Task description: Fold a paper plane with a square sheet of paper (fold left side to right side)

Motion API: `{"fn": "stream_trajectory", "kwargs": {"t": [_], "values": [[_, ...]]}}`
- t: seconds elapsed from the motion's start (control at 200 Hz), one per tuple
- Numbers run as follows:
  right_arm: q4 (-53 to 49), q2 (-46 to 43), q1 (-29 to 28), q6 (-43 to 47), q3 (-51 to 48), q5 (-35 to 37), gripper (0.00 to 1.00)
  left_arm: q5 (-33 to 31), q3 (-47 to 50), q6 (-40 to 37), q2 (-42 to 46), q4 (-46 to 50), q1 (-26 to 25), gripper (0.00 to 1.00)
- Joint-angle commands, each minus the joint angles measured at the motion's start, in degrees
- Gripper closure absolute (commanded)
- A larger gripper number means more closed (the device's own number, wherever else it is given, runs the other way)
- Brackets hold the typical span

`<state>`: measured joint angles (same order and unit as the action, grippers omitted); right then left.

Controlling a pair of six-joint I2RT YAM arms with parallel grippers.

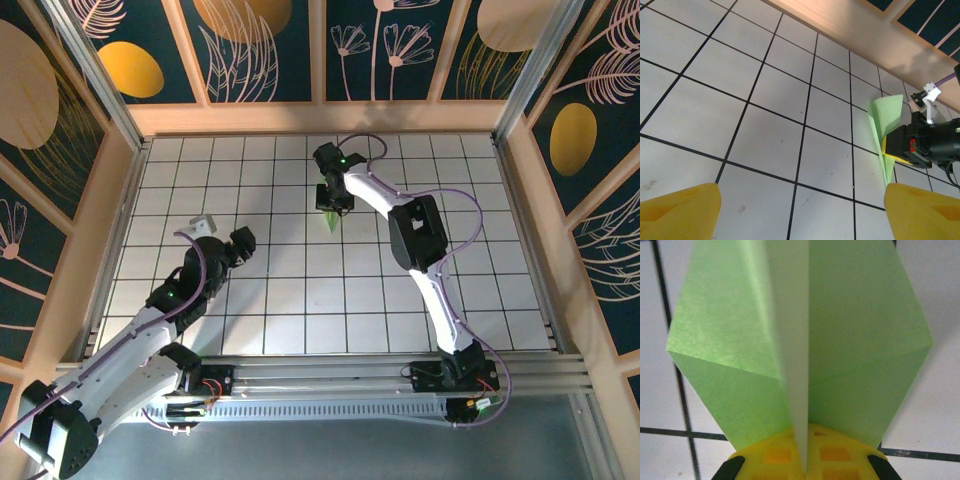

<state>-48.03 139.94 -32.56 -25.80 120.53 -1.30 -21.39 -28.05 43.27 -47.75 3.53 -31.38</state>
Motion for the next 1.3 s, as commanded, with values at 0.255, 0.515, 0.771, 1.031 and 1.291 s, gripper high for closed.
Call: {"fn": "stream_trajectory", "kwargs": {"t": [0.255, 0.515, 0.771, 1.031, 1.291], "values": [[-3.0, 2.3, -0.5, -0.3, 1.8, 1.5, 0.85, -0.8, -0.9, -1.9, -2.5, 0.2, 0.3, 0.15], [-1.7, 1.7, -1.0, -0.9, 0.2, 3.2, 0.74, -1.0, -1.2, -1.9, -2.4, 0.5, 0.3, 0.15], [-1.8, 0.0, -1.9, -2.0, -0.5, 6.9, 0.65, -3.0, -3.9, -1.8, -3.3, 3.2, 0.4, 0.1], [-2.4, -1.1, -3.0, -2.2, -2.1, 9.2, 0.61, -3.4, -8.1, -3.0, -7.5, 5.7, 0.5, 0.08], [-1.4, -3.4, -3.6, -3.0, -3.7, 9.5, 0.61, -2.9, -8.9, -2.5, -8.8, 5.1, 0.6, 0.08]]}}
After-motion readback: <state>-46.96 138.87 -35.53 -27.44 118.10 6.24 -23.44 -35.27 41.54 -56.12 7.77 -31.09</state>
